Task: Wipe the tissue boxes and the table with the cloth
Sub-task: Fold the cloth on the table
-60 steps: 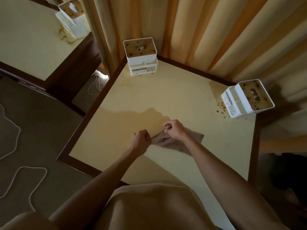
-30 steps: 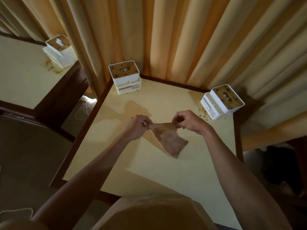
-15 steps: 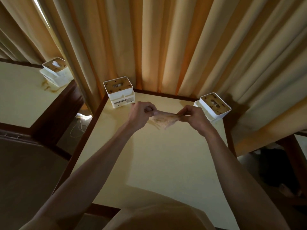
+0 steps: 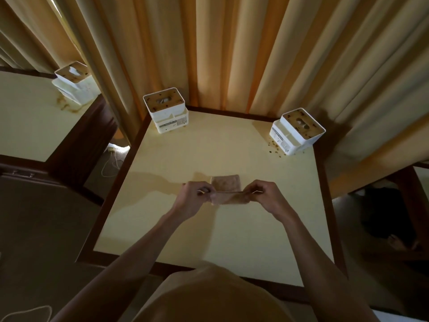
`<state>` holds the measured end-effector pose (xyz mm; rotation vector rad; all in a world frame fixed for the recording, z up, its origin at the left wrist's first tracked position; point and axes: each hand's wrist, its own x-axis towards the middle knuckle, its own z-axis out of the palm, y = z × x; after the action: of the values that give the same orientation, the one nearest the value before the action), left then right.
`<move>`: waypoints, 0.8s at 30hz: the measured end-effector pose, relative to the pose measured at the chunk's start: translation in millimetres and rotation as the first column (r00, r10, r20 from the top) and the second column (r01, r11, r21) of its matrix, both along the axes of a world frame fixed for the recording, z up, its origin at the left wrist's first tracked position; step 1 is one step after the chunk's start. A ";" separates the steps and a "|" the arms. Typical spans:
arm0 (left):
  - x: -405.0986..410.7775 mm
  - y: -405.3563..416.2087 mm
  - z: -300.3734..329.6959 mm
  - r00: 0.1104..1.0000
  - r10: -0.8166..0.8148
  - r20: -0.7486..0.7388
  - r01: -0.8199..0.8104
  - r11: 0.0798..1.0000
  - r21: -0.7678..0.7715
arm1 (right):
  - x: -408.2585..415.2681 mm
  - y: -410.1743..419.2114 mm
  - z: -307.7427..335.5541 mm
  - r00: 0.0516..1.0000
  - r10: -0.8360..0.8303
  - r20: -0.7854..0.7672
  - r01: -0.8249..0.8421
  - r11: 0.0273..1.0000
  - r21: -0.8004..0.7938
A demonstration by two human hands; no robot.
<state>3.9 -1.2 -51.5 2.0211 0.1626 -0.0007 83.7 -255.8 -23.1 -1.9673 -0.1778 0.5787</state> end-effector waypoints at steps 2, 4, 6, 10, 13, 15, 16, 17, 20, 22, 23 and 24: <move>-9.5 -2.7 -7.8 1.000 0.013 -0.027 -0.015 0.998 -0.058 | -9.5 -4.6 -6.7 1.000 0.016 -0.006 -0.016 1.000 -0.006; -17.0 -5.8 -12.2 0.998 0.025 -0.061 -0.031 0.994 -0.108 | -17.1 -7.2 -11.0 1.000 0.023 -0.014 -0.023 1.000 -0.010; -21.6 -7.9 -16.2 0.995 0.039 -0.088 -0.051 0.988 -0.144 | -20.8 -7.7 -13.8 0.999 0.023 -0.025 -0.024 1.000 -0.010; -24.5 -9.8 -21.8 0.989 0.097 -0.113 -0.114 0.980 -0.162 | -20.7 -5.0 -20.1 0.999 0.021 -0.039 -0.021 1.000 -0.004; -20.7 -9.8 -25.6 0.985 0.126 -0.122 -0.144 0.977 -0.157 | -15.9 -1.3 -24.8 0.999 0.010 -0.040 -0.010 1.000 -0.010; -16.1 -8.2 -28.4 0.982 0.134 -0.130 -0.153 0.977 -0.149 | -10.9 1.8 -28.9 0.999 0.001 -0.051 -0.002 1.000 -0.014; -12.9 -7.3 -29.6 0.982 0.135 -0.131 -0.154 0.978 -0.144 | -8.0 3.3 -31.2 0.998 -0.002 -0.055 0.002 1.000 -0.014; -9.5 -6.3 -30.8 0.981 0.138 -0.133 -0.157 0.977 -0.143 | -4.9 4.7 -33.3 0.998 -0.006 -0.057 0.006 1.000 -0.014; 4.4 -3.6 -34.5 0.974 0.159 -0.163 -0.186 0.969 -0.164 | 7.3 8.7 -38.5 0.998 -0.020 -0.053 0.019 1.000 -0.022; 15.8 -2.2 -37.6 0.970 0.164 -0.182 -0.195 0.966 -0.168 | 17.8 11.7 -41.0 0.998 -0.025 -0.051 0.023 0.999 -0.036; 22.0 -1.5 -39.0 0.967 0.164 -0.193 -0.197 0.966 -0.168 | 23.5 13.1 -42.3 0.998 -0.027 -0.051 0.025 0.999 -0.043; 28.4 -0.8 -41.0 0.965 0.167 -0.204 -0.202 0.965 -0.166 | 29.4 14.7 -43.8 0.998 -0.029 -0.051 0.027 0.998 -0.051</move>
<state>32.3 -2.0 -92.5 1.8111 0.4559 -0.0867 113.1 -241.1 -66.9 -1.9980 -0.1041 0.6203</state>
